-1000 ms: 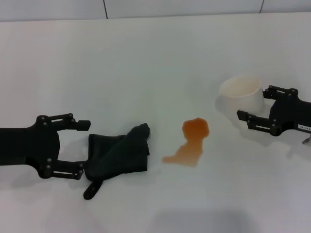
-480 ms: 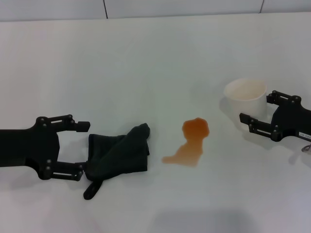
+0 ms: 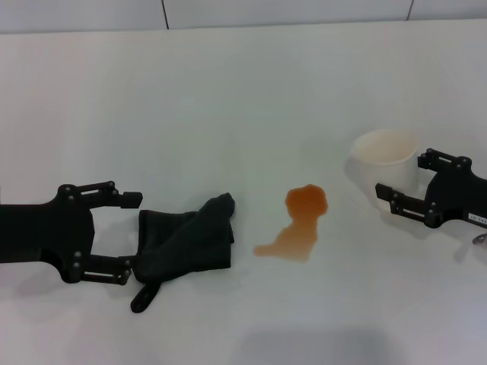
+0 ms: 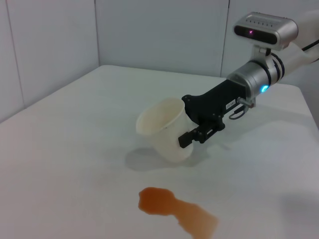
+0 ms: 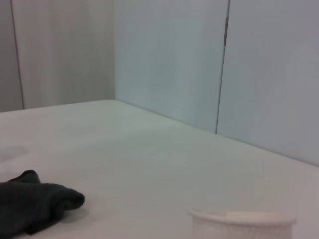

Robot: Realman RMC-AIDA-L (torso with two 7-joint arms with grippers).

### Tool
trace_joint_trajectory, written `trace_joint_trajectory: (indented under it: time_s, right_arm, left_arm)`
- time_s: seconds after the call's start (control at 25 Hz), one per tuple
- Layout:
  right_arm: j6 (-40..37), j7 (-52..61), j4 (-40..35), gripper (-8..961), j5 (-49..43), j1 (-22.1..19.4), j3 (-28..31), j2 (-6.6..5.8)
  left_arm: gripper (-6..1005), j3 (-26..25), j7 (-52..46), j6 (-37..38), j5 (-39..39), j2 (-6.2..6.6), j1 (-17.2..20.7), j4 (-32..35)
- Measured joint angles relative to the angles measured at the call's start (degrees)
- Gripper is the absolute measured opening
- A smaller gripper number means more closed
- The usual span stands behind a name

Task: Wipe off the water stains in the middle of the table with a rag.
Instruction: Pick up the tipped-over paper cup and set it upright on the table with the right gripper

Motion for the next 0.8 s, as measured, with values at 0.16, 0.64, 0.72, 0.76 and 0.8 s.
trace_joint_trajectory:
  time_s: [0.16, 0.64, 0.72, 0.76, 0.8]
  right_arm:
    - [0.33, -0.02, 1.07, 692, -0.13, 0.2, 0.02, 0.0]
    - [0.39, -0.35, 1.53, 693, 0.04, -0.9, 0.14, 0.0]
    - [0.48, -0.1, 1.53, 693, 0.05, -1.21, 0.19, -0.02]
    - [0.44, 0.1, 1.49, 693, 0.04, -1.39, 0.29, -0.05]
    - [0.38, 0.27, 1.45, 696, 0.0, -1.5, 0.37, -0.06]
  left_arm:
    - [889, 0.0, 0.0, 0.0, 0.0, 0.0, -0.1, 0.0]
    - [889, 0.0, 0.0, -0.09, 0.0, 0.0, -0.19, 0.07]
    - [890, 0.0, 0.0, -0.09, 0.0, 0.0, -0.19, 0.08]
    - [890, 0.0, 0.0, -0.08, 0.0, 0.0, -0.19, 0.08]
    - [890, 0.0, -0.01, -0.07, 0.0, 0.0, -0.19, 0.08]
